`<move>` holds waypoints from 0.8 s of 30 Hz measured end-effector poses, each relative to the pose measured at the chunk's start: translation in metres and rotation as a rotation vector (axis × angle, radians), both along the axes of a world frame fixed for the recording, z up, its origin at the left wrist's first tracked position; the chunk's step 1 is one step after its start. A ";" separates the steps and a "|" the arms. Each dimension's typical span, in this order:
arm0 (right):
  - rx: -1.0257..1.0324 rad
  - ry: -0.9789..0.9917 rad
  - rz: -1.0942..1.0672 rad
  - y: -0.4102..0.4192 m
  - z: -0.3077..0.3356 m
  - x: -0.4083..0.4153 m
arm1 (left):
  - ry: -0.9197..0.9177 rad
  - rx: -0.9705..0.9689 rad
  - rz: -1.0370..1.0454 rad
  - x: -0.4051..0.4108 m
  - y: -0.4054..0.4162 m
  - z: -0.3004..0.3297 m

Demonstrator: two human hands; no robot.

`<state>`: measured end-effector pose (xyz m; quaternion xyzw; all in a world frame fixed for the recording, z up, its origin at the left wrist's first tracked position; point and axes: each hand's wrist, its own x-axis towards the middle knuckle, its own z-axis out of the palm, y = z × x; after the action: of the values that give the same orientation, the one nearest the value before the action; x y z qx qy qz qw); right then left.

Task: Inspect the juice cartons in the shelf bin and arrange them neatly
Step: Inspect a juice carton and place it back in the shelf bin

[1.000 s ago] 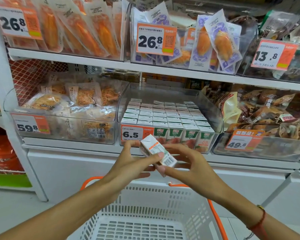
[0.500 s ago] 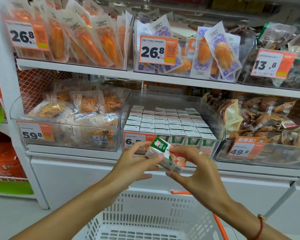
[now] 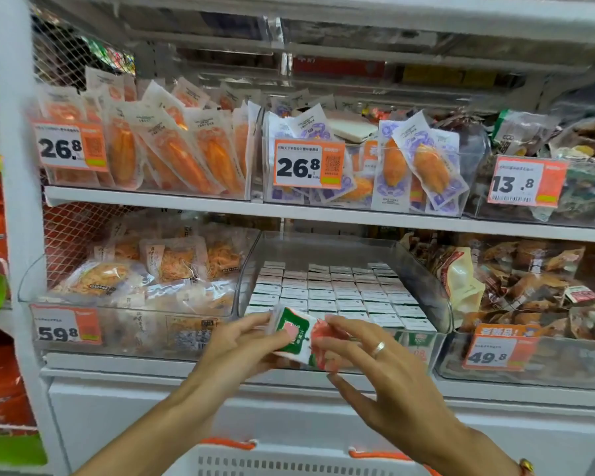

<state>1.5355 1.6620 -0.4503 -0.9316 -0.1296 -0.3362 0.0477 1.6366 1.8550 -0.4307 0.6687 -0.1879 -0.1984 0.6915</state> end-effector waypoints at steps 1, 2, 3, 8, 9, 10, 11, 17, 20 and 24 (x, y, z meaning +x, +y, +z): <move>0.002 -0.024 -0.001 -0.007 0.003 0.007 | -0.084 -0.003 0.049 0.008 -0.003 0.007; 0.021 -0.042 -0.020 -0.015 0.005 0.014 | -0.172 0.003 0.094 0.017 -0.007 0.014; 0.034 -0.045 -0.049 -0.025 0.006 0.022 | -0.254 0.010 0.130 0.027 -0.013 0.021; 0.028 0.150 -0.313 -0.083 -0.004 0.066 | -0.472 0.107 0.203 0.085 -0.062 0.033; 0.028 0.188 -0.318 -0.091 -0.008 0.070 | -0.518 0.151 0.217 0.096 -0.073 0.029; 0.034 0.204 -0.302 -0.099 -0.012 0.075 | -0.572 0.201 0.238 0.108 -0.083 0.024; 0.035 0.209 -0.277 -0.104 -0.015 0.079 | -0.632 0.257 0.262 0.118 -0.091 0.019; -0.062 0.174 -0.285 -0.108 -0.021 0.089 | -0.869 0.511 0.342 0.165 -0.122 0.002; -0.043 0.174 -0.329 -0.100 -0.013 0.084 | -0.997 0.692 0.250 0.181 -0.128 0.003; -0.014 0.148 -0.287 -0.101 -0.020 0.083 | -1.123 0.870 0.135 0.202 -0.130 0.009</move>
<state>1.6188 1.5608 -0.4700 -0.9631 0.0064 -0.2691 0.0020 1.8382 1.7254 -0.4217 0.8953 -0.3776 0.1623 0.1715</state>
